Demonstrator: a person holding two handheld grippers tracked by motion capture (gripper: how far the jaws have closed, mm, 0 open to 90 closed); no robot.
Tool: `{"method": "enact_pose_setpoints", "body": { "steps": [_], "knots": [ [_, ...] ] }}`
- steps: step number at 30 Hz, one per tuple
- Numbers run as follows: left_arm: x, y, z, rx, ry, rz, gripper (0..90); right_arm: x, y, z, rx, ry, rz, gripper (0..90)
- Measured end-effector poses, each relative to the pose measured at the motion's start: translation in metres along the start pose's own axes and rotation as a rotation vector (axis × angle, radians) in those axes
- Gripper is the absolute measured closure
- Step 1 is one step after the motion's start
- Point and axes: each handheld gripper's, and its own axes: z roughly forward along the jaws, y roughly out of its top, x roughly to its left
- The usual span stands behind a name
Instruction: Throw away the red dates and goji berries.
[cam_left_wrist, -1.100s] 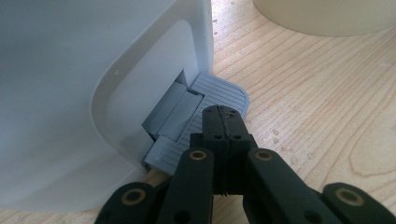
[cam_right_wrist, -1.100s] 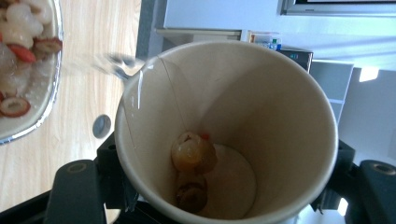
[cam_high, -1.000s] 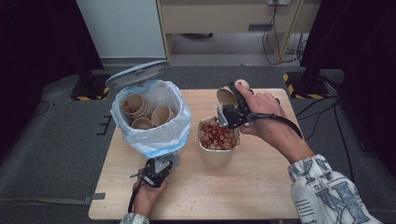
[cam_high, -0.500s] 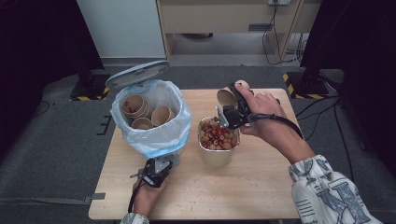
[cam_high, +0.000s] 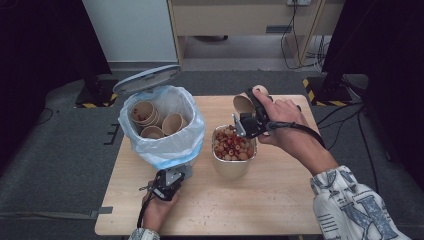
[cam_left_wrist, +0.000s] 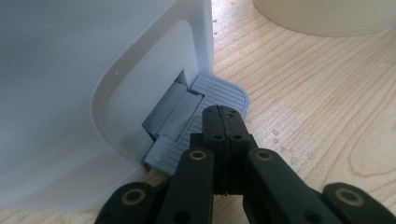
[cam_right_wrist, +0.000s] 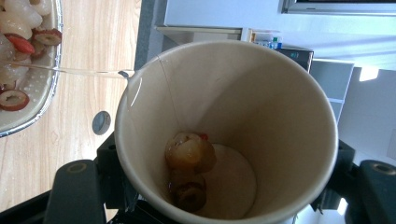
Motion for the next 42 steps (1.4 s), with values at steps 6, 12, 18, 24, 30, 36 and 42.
{"method": "enact_pose_setpoints", "body": {
  "steps": [6, 12, 18, 24, 30, 36, 42],
  "knots": [
    [0.0000, 0.0000, 0.0001, 0.000, 0.000, 0.000, 89.9, -0.0005, 0.0003, -0.0002, -0.001, -0.003, -0.009, 27.7],
    [-0.0001, 0.0000, 0.0001, -0.001, 0.000, -0.001, 89.9, -0.0023, 0.0014, -0.0019, -0.001, -0.009, -0.014, 27.7],
    [0.0000, 0.0000, 0.0002, -0.001, 0.000, -0.001, 89.9, -0.0033, 0.0039, -0.0030, 0.006, -0.022, -0.042, 27.8],
    [0.0001, 0.0000, 0.0002, -0.001, -0.001, -0.001, 89.9, -0.0014, 0.0055, -0.0015, 0.009, -0.022, -0.051, 27.7],
    [-0.0001, 0.0000, 0.0002, -0.001, 0.000, -0.001, 89.9, -0.0013, 0.0065, -0.0017, 0.005, -0.020, -0.049, 27.7],
    [0.0001, 0.0000, 0.0002, -0.001, -0.001, -0.001, 89.9, -0.0027, 0.0036, -0.0029, 0.010, -0.024, -0.041, 27.7],
    [0.0000, 0.0000, 0.0002, -0.001, -0.001, -0.001, 89.9, -0.0010, 0.0041, -0.0026, 0.011, -0.018, -0.053, 27.7]
  ]
}}
